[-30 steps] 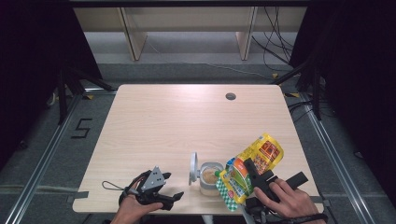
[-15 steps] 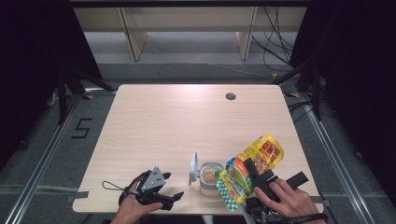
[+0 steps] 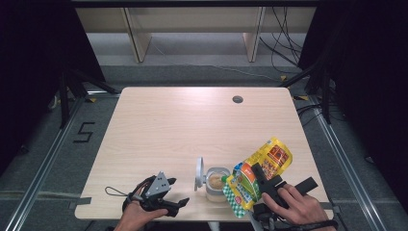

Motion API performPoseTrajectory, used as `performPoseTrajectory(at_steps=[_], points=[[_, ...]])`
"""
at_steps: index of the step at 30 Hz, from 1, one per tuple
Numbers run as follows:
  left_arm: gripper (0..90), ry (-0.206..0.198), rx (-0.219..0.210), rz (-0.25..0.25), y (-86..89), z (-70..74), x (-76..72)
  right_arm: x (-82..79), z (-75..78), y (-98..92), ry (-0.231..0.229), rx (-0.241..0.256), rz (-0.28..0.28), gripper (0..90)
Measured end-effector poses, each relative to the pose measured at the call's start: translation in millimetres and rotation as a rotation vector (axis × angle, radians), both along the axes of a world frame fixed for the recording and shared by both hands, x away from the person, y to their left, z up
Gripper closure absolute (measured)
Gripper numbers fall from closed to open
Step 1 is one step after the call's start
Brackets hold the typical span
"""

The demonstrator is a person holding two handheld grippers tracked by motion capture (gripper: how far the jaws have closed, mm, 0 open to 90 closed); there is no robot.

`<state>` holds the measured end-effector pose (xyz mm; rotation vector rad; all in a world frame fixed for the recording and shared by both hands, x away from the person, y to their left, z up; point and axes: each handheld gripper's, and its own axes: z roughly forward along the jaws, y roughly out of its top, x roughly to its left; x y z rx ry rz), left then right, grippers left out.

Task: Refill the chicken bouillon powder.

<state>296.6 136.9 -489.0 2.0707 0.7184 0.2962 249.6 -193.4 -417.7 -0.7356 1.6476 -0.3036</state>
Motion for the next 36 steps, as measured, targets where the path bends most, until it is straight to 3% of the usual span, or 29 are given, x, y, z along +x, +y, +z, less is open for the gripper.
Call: performPoseTrajectory(at_steps=[16,20,24,26,29,31,36], points=[[19.6,-0.007,-0.001,0.002,0.0,-0.1,0.0,0.9,1.4,-2.3,0.011,0.02,0.0,64.4],[19.6,-0.015,0.015,-0.004,1.1,0.5,0.8,1.9,2.5,-4.0,0.028,0.033,-0.006,64.4],[19.6,-0.008,0.013,0.003,0.8,0.1,0.4,3.0,5.5,-6.0,0.035,0.044,0.015,64.4],[19.6,-0.026,0.02,-0.018,1.6,0.8,1.8,3.7,5.0,-8.6,0.053,0.075,0.01,64.4],[19.6,-0.022,0.007,-0.014,1.0,0.6,1.2,8.2,3.4,-12.7,0.09,0.119,0.021,64.4],[19.6,-0.024,0.021,-0.018,1.8,0.9,1.7,8.8,-2.4,-16.8,0.118,0.21,0.012,64.4],[19.6,-0.007,-0.004,0.0,0.2,0.2,-0.1,13.8,-1.3,-21.8,0.163,0.279,0.047,64.6]])
